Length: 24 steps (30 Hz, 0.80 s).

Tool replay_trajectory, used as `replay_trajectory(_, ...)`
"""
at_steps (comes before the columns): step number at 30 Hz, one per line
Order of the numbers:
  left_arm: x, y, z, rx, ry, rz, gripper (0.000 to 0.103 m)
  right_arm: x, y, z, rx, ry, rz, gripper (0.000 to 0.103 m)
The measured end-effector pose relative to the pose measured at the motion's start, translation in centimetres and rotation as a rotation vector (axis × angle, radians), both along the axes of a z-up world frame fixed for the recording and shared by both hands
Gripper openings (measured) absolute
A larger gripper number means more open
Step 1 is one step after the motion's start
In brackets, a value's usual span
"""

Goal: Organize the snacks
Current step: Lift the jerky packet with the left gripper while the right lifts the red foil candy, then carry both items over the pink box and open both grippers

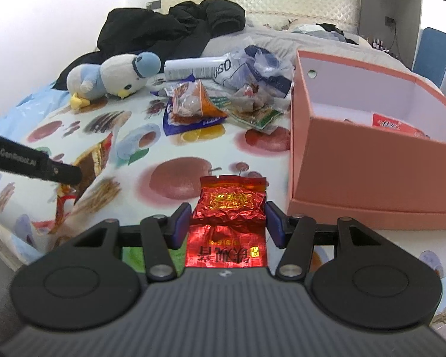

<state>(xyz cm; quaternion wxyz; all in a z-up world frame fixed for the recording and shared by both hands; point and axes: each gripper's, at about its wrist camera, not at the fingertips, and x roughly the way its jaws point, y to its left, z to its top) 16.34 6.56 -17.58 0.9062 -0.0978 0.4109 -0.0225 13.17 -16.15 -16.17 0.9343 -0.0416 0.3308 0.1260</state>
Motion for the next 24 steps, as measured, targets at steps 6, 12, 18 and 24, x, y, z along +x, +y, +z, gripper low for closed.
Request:
replay_trajectory(6,-1.7,-1.9,3.2,-0.001,-0.047,-0.022,0.011,-0.9,-0.8,2.2,0.022,-0.007,-0.016,0.056)
replay_trajectory(12,-2.9,-4.4,6.1,-0.037,-0.087,-0.073,0.011,-2.5,-1.9,5.0,0.049,-0.029,-0.044,0.056)
replay_trajectory(18,-3.8,-6.9,8.4,-0.073,-0.129,-0.133,0.011,-4.1,-3.7,7.8,0.067,-0.066,-0.075,0.056)
replay_trajectory(24,-4.1,-9.9,10.4,-0.093,-0.171,-0.204,0.011,-5.3,-6.2,10.2,0.086,-0.105,-0.114,0.056)
